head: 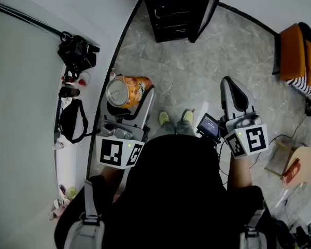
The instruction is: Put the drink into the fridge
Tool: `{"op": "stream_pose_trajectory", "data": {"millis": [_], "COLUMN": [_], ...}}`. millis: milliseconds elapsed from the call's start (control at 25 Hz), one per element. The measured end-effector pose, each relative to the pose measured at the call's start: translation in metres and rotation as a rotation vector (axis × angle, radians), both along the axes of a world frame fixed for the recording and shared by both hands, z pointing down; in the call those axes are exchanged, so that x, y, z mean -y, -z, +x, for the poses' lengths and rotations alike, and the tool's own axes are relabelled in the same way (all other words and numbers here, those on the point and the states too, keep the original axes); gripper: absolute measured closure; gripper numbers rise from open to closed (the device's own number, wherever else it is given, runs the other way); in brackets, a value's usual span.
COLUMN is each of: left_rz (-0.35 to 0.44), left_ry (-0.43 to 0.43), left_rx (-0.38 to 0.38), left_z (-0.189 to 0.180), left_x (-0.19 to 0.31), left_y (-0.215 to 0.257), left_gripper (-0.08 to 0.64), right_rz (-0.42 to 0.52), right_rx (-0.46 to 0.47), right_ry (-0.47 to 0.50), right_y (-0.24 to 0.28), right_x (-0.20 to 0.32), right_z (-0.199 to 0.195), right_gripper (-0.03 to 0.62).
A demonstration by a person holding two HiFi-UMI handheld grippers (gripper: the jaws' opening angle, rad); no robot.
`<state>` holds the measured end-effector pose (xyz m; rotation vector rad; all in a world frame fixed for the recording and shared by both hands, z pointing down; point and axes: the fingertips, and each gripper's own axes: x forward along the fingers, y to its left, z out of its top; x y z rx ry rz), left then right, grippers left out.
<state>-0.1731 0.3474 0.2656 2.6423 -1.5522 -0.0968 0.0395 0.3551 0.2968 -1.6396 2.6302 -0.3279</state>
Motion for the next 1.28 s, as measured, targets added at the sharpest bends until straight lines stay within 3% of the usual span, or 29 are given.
{"op": "stream_pose_trajectory", "data": {"millis": [800, 1280], "left_rz": [0.001, 0.017], "left_ry": [-0.024, -0.003], "left_rx": [-0.05, -0.046], "left_z": [-0.058, -0.05], "left_x": [0.009, 0.034], "left_y": [-0.007, 0.0], "left_gripper": [0.224, 0.224], "right_rz": [-0.006, -0.022], "right_rx": [-0.001, 0.024], "right_ry": [0.012, -0.001], "right_y": [-0.008, -0.019], "right_x": [-0.001, 0.029], "right_z": [-0.062, -0.042], "right_gripper": [0.58, 0.58]}}
